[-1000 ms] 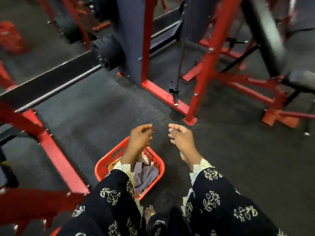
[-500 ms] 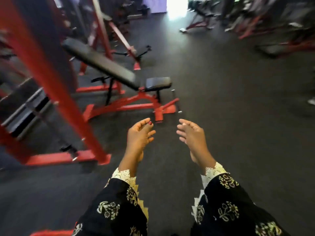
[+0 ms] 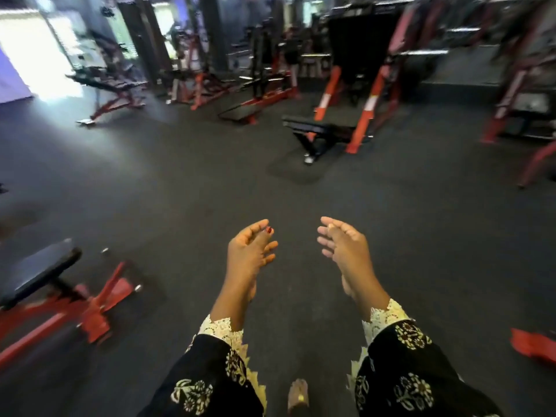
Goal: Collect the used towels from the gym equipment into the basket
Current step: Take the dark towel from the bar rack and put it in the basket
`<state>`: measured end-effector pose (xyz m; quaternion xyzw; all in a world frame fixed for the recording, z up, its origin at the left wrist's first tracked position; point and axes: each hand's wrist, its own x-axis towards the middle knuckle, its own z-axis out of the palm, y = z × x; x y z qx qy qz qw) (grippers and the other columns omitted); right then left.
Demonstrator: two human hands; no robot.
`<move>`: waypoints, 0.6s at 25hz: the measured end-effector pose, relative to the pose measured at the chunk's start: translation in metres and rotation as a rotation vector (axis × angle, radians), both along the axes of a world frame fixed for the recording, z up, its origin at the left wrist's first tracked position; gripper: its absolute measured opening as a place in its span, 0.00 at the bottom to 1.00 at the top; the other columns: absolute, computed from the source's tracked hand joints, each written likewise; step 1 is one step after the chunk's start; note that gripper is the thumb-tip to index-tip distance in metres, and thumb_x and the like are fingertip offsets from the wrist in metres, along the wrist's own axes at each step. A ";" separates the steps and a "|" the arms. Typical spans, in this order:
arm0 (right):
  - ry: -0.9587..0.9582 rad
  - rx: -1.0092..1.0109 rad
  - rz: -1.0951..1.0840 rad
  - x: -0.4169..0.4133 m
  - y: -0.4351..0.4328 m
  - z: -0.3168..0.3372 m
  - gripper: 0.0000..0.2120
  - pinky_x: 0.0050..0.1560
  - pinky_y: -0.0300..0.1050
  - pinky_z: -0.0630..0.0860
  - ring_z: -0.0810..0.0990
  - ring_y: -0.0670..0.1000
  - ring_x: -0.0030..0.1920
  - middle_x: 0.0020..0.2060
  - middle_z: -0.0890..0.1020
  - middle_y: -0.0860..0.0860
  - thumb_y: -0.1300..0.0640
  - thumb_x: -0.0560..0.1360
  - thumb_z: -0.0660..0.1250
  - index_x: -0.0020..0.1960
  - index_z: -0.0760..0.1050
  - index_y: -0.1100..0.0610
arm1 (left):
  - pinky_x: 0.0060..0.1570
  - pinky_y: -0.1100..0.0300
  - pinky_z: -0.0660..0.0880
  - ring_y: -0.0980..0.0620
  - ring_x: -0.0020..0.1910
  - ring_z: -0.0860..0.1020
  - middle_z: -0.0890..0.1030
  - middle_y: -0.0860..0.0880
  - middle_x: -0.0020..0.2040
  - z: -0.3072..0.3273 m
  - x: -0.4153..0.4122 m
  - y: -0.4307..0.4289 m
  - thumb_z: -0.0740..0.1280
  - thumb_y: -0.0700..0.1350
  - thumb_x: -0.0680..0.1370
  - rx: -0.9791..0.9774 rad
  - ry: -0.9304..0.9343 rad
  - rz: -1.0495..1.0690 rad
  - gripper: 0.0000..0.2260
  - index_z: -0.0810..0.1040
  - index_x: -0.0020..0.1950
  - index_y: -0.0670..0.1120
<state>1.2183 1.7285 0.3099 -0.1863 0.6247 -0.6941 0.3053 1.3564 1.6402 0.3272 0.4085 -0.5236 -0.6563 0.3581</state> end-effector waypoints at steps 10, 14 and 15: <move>0.009 -0.024 -0.507 -0.335 -0.033 0.020 0.10 0.47 0.42 0.75 0.80 0.50 0.49 0.49 0.83 0.52 0.59 0.80 0.61 0.51 0.79 0.49 | 0.50 0.55 0.77 0.48 0.49 0.81 0.82 0.46 0.54 0.031 -0.396 -0.088 0.66 0.42 0.79 -0.002 0.041 -0.492 0.10 0.78 0.59 0.47; 0.021 -0.025 -0.641 -0.453 -0.027 0.025 0.10 0.48 0.42 0.76 0.81 0.50 0.49 0.49 0.83 0.51 0.59 0.80 0.61 0.51 0.79 0.48 | 0.54 0.51 0.77 0.47 0.51 0.81 0.82 0.47 0.54 0.038 -0.534 -0.088 0.67 0.42 0.78 -0.023 0.038 -0.635 0.07 0.79 0.56 0.49; 0.022 -0.027 -0.675 -0.485 -0.025 0.023 0.10 0.49 0.43 0.76 0.81 0.50 0.50 0.50 0.83 0.51 0.59 0.79 0.61 0.52 0.79 0.48 | 0.54 0.52 0.77 0.47 0.52 0.82 0.82 0.47 0.54 0.036 -0.569 -0.087 0.67 0.43 0.78 -0.026 0.036 -0.665 0.07 0.79 0.55 0.50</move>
